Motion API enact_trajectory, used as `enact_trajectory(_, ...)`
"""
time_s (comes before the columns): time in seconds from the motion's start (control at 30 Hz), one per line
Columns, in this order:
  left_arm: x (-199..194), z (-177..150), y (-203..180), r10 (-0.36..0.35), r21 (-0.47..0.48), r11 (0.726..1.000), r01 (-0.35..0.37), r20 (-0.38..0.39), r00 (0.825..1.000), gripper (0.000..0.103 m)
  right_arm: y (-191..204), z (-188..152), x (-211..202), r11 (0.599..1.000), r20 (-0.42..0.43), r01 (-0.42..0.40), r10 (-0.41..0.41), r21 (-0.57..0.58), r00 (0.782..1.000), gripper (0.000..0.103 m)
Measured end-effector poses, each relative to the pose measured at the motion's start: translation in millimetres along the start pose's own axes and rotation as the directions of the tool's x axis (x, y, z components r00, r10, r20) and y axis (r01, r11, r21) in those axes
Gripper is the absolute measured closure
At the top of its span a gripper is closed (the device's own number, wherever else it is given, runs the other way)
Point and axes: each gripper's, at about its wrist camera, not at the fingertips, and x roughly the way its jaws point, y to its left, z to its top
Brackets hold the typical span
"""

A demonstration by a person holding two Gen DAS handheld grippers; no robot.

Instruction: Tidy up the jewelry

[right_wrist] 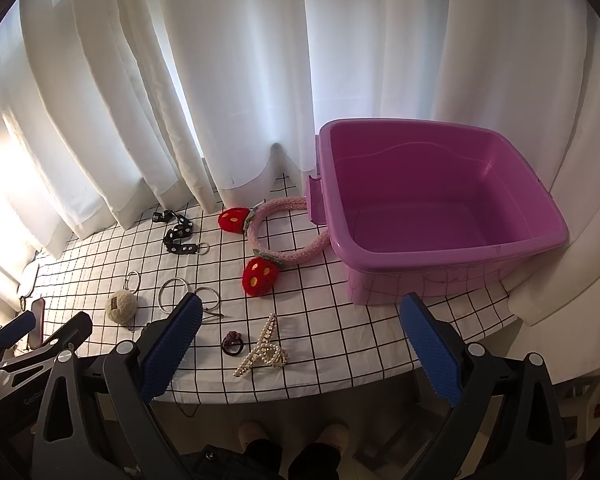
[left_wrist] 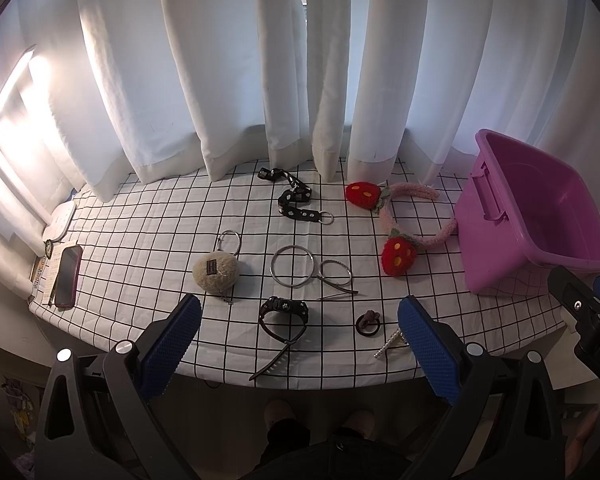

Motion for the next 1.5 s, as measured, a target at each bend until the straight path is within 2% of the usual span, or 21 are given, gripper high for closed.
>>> enact_trajectory(0.93,8,-1,17,0.006,-0.011,1.0,-0.006,-0.013,1.0,0.006,10,-3,6,1.0,-0.005,-0.021,0.021,-0.003,1.0,0.009)
enact_trajectory(1.03,16,-4,29,0.023,-0.023,0.999,-0.023,-0.022,1.0,0.006,13,-10,13,0.999,-0.011,-0.044,0.044,-0.017,0.999,0.009)
enact_trajectory(1.1,24,-8,40,0.01,-0.041,0.999,-0.011,-0.03,0.999,0.006,16,-18,22,0.997,-0.024,-0.072,0.072,-0.021,0.997,0.009)
enact_trajectory(1.2,43,-19,58,-0.008,-0.068,0.998,0.004,-0.056,0.998,0.006,19,-35,36,0.99,-0.036,-0.142,0.142,-0.021,0.989,0.009)
enact_trajectory(1.27,58,-28,69,0.017,-0.075,0.997,-0.023,-0.075,0.997,0.006,21,-47,48,0.983,-0.049,-0.183,0.181,-0.021,0.982,0.009)
enact_trajectory(1.5,101,-65,93,-0.001,-0.092,0.996,-0.009,-0.114,0.994,0.006,27,-85,104,0.98,-0.185,-0.197,0.192,-0.007,0.964,0.009)
